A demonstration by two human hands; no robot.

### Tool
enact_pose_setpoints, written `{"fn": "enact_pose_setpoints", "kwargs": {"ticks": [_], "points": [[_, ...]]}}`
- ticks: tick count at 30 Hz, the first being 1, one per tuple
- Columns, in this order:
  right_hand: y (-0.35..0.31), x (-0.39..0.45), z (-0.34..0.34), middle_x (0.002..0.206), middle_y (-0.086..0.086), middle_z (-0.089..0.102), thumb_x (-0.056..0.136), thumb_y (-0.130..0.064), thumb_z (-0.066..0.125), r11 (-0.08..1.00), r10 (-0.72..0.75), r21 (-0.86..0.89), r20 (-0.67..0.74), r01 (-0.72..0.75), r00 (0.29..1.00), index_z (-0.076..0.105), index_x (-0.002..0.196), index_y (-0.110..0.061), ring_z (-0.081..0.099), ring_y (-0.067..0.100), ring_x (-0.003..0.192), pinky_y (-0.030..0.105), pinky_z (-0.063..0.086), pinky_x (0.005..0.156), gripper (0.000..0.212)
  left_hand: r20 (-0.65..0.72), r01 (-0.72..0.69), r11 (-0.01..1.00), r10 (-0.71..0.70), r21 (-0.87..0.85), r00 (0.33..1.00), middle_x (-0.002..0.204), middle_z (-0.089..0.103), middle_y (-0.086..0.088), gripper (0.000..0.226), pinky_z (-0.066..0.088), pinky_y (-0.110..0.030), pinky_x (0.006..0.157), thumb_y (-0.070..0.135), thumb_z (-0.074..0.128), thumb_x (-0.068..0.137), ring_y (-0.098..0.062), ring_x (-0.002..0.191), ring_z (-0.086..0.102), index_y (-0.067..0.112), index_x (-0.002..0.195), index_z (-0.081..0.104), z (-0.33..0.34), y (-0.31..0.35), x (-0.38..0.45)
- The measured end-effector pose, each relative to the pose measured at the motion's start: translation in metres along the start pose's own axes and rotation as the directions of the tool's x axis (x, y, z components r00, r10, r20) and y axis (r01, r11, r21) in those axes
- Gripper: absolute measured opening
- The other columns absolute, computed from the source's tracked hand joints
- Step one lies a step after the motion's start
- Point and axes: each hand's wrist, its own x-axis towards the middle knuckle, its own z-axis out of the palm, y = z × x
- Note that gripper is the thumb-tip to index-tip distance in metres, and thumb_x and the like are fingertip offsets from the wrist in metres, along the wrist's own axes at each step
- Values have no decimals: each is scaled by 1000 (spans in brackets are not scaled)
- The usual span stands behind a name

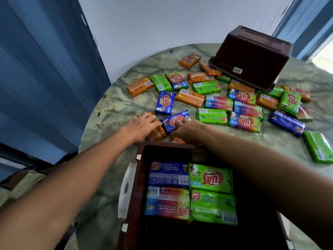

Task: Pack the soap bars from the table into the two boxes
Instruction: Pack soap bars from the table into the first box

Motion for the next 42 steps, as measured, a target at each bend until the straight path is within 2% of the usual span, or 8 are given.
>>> {"fn": "enact_pose_setpoints", "kwargs": {"ticks": [5, 9, 14, 20, 27, 33, 39, 42], "points": [[7, 2, 6, 147, 12, 33, 92, -24, 56, 995, -57, -90, -64, 51, 996, 38, 142, -29, 37, 32, 132, 42, 49, 86, 54, -14, -9, 999, 10, 33, 1000, 127, 43, -10, 55, 40, -39, 92, 41, 63, 84, -26, 117, 38, 21, 132, 44, -6, -2, 2], [31, -11, 3, 120, 4, 59, 76, -37, 73, 998, 51, 49, -98, -46, 994, 54, 124, -20, 56, 21, 105, 35, 52, 80, 54, 14, 73, 935, -73, -348, 997, 110, 52, -3, 58, 44, -31, 81, 44, 76, 68, -19, 103, 50, 20, 115, 52, -11, -18, -12], [66, -73, -27, 99, 1, 52, 70, -55, 70, 967, 237, 158, -248, -202, 939, 56, 119, -18, 51, 19, 86, 29, 41, 61, 63, -148, 110, 776, -254, -621, 956, 112, 58, -3, 70, 39, -27, 76, 33, 81, 58, -19, 96, 54, 18, 122, 57, -74, -25, -50], [12, -180, -36, 116, 4, 60, 72, -62, 55, 983, 180, 106, -473, -147, 862, 43, 134, -19, 57, 26, 103, 34, 50, 73, 76, -218, -66, 909, -28, -412, 975, 100, 54, 5, 69, 48, -30, 73, 52, 68, 51, -15, 87, 54, 23, 113, 59, -156, 44, -119], [-41, -190, 29, 120, 7, 56, 81, -50, 59, 969, 201, 196, -256, -153, 946, 39, 133, -20, 52, 28, 110, 33, 38, 68, 64, -33, -34, 988, 29, -150, 999, 112, 52, -1, 66, 47, -36, 80, 47, 68, 70, -23, 103, 54, 25, 124, 38, -101, 127, -121], [-65, -165, 54, 121, 11, 48, 86, -16, 57, 946, 266, 273, -338, -177, 903, 56, 120, -15, 47, 33, 111, 35, 36, 63, 34, -179, 14, 987, -43, -159, 983, 97, 58, -7, 31, 53, -37, 54, 25, 77, 68, -29, 96, 57, 19, 97, 70, -59, 132, -122], [-69, -155, 53, 70, 8, 60, 41, -12, 86, 977, 177, 186, -427, -105, 887, 68, 60, -12, 58, 28, 59, 26, 25, 37, 27, -123, 59, 985, -79, -160, 989, 111, 50, -4, 26, 49, -36, 77, 20, 62, 82, -26, 108, 46, 19, 108, 67, -61, 137, -114], [-66, -154, 55, 70, 8, 60, 40, -12, 89, 977, 166, 197, -445, -84, 880, 66, 57, -12, 57, 27, 57, 23, 23, 35, 28, -75, 53, 988, -64, -144, 995, 113, 48, -4, 27, 49, -35, 80, 25, 63, 83, -24, 109, 44, 18, 109, 66, -66, 136, -113]]}}
